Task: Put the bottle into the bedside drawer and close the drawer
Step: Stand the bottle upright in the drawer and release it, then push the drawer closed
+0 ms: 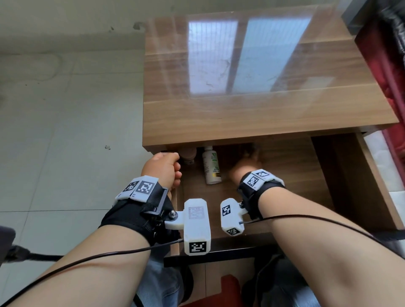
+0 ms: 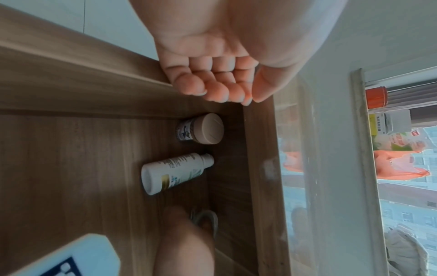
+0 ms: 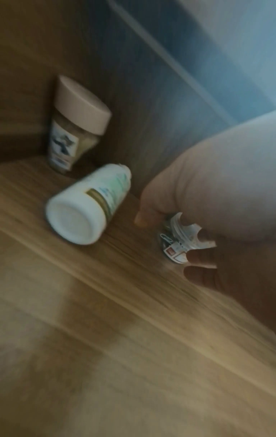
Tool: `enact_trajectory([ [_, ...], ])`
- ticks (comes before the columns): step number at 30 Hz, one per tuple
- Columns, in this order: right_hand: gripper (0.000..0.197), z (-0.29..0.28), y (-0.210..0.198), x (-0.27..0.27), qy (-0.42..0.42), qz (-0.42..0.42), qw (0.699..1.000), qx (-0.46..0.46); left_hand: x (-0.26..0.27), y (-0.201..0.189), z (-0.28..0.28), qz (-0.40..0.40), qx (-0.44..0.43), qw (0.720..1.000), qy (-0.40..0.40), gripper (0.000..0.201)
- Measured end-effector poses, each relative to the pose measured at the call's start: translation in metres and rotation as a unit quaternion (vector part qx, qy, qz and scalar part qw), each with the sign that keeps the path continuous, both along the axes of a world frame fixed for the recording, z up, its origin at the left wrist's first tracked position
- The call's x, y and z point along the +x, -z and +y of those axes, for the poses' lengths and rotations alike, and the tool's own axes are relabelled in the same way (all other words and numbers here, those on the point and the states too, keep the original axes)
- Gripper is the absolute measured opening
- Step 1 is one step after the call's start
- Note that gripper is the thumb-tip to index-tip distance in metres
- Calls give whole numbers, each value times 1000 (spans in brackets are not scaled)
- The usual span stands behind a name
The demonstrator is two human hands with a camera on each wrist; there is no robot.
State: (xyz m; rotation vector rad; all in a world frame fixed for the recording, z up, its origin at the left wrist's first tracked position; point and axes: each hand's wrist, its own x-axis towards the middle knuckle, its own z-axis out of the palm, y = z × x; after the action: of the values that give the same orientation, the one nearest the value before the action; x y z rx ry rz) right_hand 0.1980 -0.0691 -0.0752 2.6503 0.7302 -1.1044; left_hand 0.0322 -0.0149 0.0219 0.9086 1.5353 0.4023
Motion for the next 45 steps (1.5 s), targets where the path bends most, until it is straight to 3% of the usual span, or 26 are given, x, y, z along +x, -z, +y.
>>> enact_trajectory([
  [3, 88, 7, -1, -20, -23, 23, 999, 37, -4, 0, 2, 1, 0, 1000, -1, 18],
  [15, 84, 18, -4, -37, -77, 39, 993, 84, -19, 1, 8, -4, -14, 1000, -7, 18],
  [21, 79, 10, -14, -39, -64, 39, 990, 122, -21, -2, 6, -7, -16, 1000, -9, 17],
  [26, 84, -5, -27, -35, 35, 42, 990, 128, -20, -15, 1, -15, -5, 1000, -9, 18],
  [33, 71, -45, -61, -22, 154, 37, 977, 142, -23, -41, -20, -22, 4, 1000, -4, 18],
  [36, 73, -74, -78, -17, 216, 47, 960, 170, -28, -57, -35, -29, 2, 1000, -2, 21],
  [40, 60, -103, -96, -19, 299, 76, 932, 193, -33, -73, -55, -36, 6, 999, 1, 21],
  [45, 54, -137, -105, -26, 317, 89, 923, 200, -46, -87, -80, -35, 9, 999, 20, 22],
])
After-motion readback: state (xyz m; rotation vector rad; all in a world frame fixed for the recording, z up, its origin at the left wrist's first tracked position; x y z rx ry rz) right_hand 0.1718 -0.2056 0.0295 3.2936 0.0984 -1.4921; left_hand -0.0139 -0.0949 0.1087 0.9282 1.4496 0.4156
